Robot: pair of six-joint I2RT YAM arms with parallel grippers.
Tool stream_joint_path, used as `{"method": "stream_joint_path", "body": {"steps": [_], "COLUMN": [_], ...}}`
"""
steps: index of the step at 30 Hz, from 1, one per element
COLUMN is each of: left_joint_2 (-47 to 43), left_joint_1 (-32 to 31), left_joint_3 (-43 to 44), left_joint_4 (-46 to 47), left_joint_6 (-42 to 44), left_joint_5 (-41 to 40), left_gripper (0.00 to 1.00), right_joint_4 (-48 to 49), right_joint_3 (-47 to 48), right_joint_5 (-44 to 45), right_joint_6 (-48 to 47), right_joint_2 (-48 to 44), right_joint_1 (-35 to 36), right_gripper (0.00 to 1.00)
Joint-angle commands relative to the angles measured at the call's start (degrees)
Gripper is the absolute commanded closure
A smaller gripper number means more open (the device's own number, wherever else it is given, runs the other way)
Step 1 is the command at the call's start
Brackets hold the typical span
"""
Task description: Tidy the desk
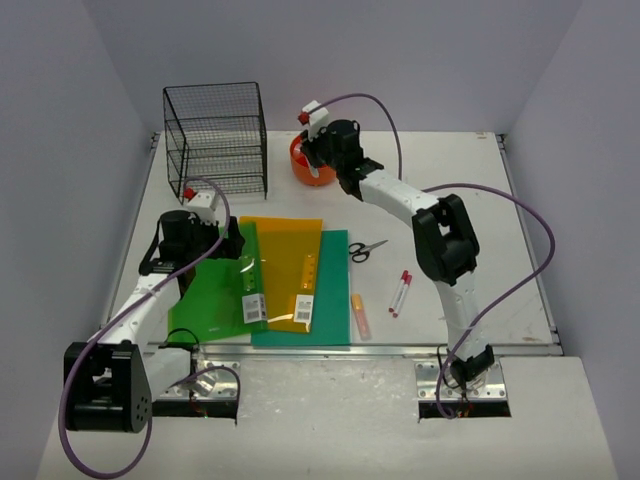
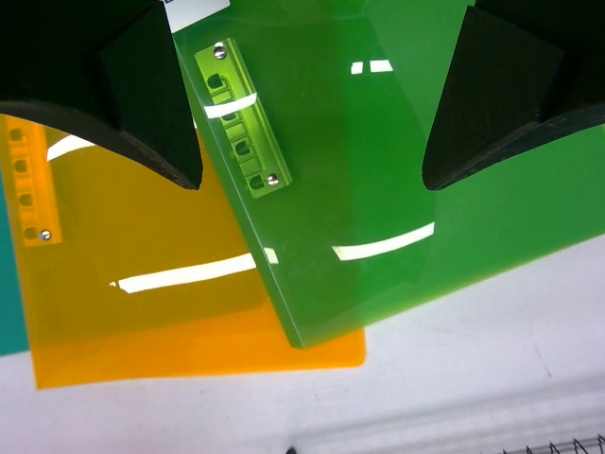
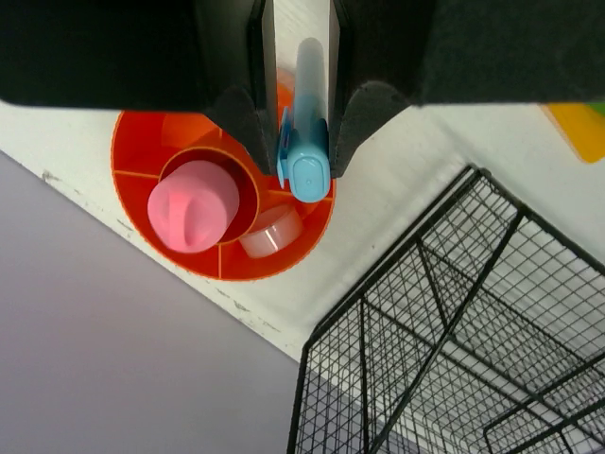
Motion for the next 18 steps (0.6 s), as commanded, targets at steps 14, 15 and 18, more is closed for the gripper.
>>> {"method": "stream_joint_path", "body": {"steps": [14, 15, 18], "left_joint_2": [-0.70, -0.61, -0.49], "left_joint_1": [0.66, 0.68, 0.64], "left_joint_3": [5.97, 6.21, 6.94], "left_joint_4": [-6.57, -6.78, -6.80], "left_joint_6": [-2.11, -1.93, -1.62], "left_joint_5": [-2.31, -2.42, -2.69], "left_gripper": [0.00, 0.00, 0.00], "right_joint_4": [15.10, 15.14, 15.97], "right_joint_3": [-9.08, -8.58, -7.13], "right_joint_5": [-3.95, -4.37, -5.49], "right_joint_6": [1.47, 1.62, 1.65], "right_joint_2": [-8.91, -8.98, -8.22], "right_joint_1": [-1.74, -1.74, -1.95], "right_gripper": [1.00, 1.00, 1.00]}}
